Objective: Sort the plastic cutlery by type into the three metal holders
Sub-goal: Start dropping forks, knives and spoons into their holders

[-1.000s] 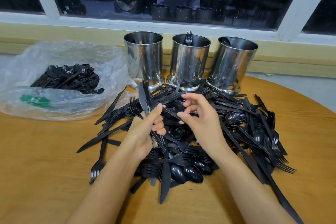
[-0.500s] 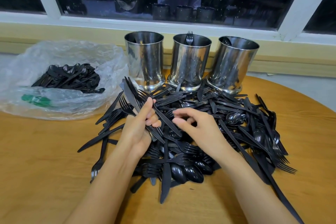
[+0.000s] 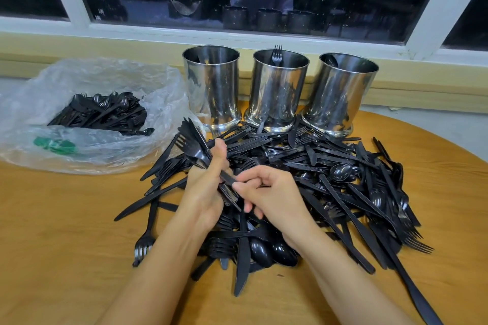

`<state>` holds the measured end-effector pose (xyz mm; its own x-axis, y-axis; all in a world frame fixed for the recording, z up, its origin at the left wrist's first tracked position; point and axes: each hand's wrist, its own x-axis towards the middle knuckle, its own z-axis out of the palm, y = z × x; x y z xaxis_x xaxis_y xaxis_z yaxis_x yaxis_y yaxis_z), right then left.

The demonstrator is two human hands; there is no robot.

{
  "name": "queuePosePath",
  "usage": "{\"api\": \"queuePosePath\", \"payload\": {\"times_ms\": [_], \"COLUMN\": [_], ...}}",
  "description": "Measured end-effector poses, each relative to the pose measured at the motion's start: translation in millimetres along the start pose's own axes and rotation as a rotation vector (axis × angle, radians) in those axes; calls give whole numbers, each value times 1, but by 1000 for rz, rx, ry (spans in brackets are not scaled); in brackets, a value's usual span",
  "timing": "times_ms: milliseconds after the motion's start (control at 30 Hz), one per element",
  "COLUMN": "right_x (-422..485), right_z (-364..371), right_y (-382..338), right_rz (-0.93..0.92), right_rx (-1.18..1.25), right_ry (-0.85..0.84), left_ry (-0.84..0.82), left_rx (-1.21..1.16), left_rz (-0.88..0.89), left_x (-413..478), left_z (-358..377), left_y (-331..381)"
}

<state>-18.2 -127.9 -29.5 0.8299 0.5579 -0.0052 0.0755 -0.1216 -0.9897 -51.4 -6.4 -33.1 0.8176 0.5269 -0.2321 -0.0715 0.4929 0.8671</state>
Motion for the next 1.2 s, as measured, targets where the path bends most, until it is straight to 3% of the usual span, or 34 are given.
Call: {"api": "queuePosePath", "payload": {"times_ms": [200, 300, 400, 567, 667, 833, 1033, 1200], "right_x": [1, 6, 12, 15, 14, 16, 18, 14], "right_z": [-6, -26, -42, -42, -41, -45, -46, -43], "right_y": [-1, -4, -5, -13, -19, -19, -11, -14], "right_rz": [-94, -99, -56, 50, 51, -27, -137, -198], "right_rx": [-133, -163, -61, 65, 40, 44, -152, -150], "right_ry": [-45, 85, 193, -9, -95, -1, 365, 470], "left_ry": [-127, -174, -322, -737, -853, -839, -668, -695], "left_rx": [-242, -276, -194, 13, 92, 97, 532, 637], "left_rz": [-107, -159, -252, -467, -516, -432, -42, 11], "left_x": [9, 9, 4, -12, -19, -22, -28, -30], "left_z": [-6, -8, -9, -3, 2, 5, 9, 9], "left_y": [1, 4, 9, 1, -3, -3, -2, -3]}}
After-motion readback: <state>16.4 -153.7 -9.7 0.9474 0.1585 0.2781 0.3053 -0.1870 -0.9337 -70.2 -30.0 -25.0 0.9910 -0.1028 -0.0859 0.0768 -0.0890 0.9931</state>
